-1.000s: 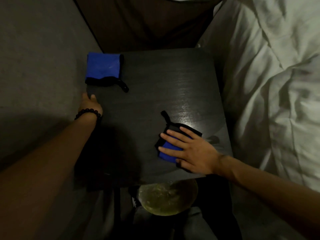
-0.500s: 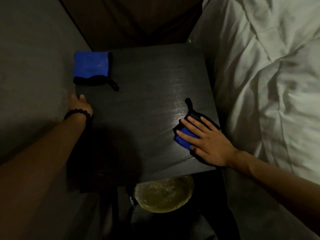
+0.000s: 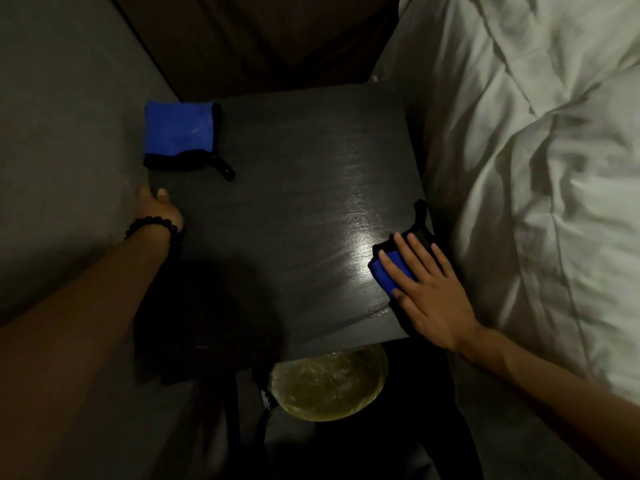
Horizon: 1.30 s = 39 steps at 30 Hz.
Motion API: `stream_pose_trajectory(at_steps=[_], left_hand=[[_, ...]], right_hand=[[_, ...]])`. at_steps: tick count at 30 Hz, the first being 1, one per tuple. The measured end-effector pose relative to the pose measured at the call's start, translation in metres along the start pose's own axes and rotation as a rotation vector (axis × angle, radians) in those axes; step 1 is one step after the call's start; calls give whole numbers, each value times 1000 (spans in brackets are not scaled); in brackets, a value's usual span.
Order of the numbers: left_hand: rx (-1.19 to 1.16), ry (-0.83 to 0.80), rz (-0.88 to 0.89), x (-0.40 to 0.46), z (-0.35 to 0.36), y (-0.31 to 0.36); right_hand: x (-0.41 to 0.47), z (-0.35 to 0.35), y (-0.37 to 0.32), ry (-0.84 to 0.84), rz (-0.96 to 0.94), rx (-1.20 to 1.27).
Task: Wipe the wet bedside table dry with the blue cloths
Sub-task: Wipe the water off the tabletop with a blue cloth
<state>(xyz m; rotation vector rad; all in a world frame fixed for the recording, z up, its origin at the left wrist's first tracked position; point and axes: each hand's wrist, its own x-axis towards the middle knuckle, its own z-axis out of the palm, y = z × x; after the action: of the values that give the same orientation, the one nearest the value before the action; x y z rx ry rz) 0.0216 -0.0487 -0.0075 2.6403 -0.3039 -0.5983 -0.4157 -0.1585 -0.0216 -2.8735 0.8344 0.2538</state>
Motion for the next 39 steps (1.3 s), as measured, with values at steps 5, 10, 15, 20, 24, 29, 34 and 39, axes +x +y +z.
stream_pose_trajectory(at_steps=[5, 10, 15, 20, 24, 29, 34, 39], left_hand=[[-20, -10, 10, -2, -1, 1], [-34, -14, 8, -3, -2, 0], [-8, -14, 1, 1, -1, -2], [-39, -13, -34, 1, 1, -2], [-47, -28, -55, -1, 0, -2], [-15, -59, -60, -1, -3, -7], [-43, -98, -53, -4, -7, -12], [-26, -130, -55, 0, -9, -16]], right_hand=[[-14, 0, -18, -7, 109, 27], [-24, 6, -39, -1, 210, 45], [-28, 12, -53, -6, 234, 33], [-25, 13, -63, -10, 238, 25], [-16, 17, -84, 20, 187, 27], [-3, 20, -133, 18, 77, 63], [10, 17, -188, -24, -39, 114], [24, 13, -234, -82, -146, 168]])
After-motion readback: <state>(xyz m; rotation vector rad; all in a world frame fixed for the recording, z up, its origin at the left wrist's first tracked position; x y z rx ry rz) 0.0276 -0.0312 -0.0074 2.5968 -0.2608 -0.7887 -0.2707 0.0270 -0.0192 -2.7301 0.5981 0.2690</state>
